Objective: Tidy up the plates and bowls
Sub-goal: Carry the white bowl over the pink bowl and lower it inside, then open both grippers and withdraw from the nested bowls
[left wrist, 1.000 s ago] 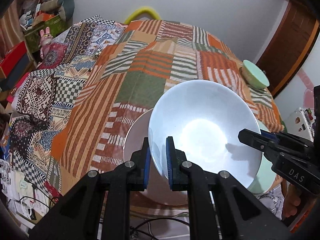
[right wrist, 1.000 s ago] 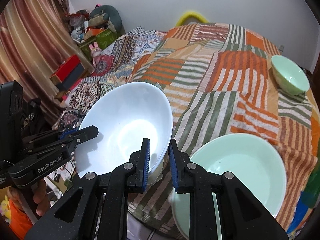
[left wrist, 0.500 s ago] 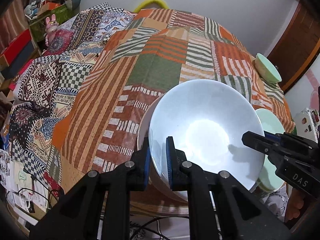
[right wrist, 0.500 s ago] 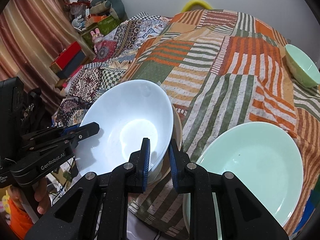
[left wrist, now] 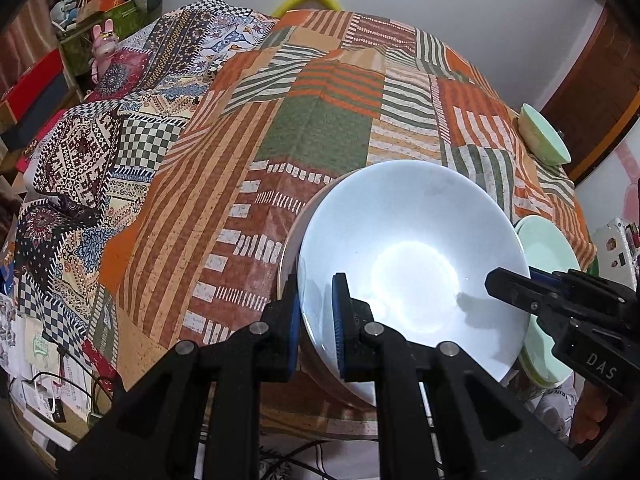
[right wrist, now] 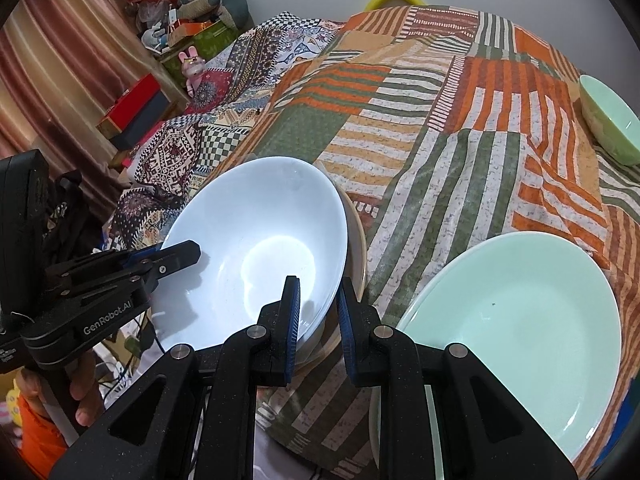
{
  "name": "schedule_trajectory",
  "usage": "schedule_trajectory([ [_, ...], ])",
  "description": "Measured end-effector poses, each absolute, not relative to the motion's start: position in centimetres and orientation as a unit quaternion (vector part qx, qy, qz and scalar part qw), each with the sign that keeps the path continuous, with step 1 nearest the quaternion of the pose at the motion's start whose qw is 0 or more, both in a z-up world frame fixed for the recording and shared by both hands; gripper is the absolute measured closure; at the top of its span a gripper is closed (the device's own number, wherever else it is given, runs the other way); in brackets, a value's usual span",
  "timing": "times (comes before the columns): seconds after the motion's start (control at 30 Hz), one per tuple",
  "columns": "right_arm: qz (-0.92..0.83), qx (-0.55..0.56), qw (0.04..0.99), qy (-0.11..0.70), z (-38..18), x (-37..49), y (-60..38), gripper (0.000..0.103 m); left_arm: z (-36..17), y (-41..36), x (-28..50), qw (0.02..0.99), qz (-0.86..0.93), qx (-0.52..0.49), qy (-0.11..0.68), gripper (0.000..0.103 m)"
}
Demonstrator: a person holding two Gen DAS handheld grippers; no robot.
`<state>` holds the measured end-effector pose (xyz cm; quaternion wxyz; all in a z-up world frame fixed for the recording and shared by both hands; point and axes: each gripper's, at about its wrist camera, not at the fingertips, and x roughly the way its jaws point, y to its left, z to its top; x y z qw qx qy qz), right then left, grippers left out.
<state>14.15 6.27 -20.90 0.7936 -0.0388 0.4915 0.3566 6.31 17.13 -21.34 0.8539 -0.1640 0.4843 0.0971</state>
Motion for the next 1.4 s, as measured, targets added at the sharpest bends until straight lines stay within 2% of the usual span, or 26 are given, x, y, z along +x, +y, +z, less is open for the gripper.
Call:
schedule_trajectory([
  [0.63, 0.354, -0.064, 0.809, 0.465, -19.6, 13.9, 6.2, 0.083, -21.0, 17.1, 6.4, 0.857, 0.113, -0.15, 0.48, 0.091],
  [0.77, 0.362, -0.06, 0.817, 0.445, -18.6, 13.8, 5.7, 0.071, -20.4, 17.0, 6.4, 0.86, 0.118, -0.142, 0.476, 0.088],
  [1.13, 0.342, -0.037, 0.834, 0.432, -17.3, 14.7, 2.5, 0.071, -15.7, 14.8, 6.7, 0.885, 0.1, -0.121, 0.439, 0.088],
  [1.2, 0.336, -0.029, 0.839, 0.426, -16.8, 15.0, 1.3, 0.071, -14.4, 13.8, 7.0, 0.893, 0.093, -0.113, 0.426, 0.084],
  [1.27, 0.328, -0.02, 0.846, 0.419, -16.1, 15.2, -0.1, 0.07, -13.0, 12.8, 7.4, 0.902, 0.086, -0.106, 0.411, 0.071],
  [1.4, 0.305, 0.003, 0.865, 0.399, -14.6, 16.0, -3.8, 0.07, -10.1, 10.6, 8.3, 0.919, 0.068, -0.094, 0.377, 0.058],
])
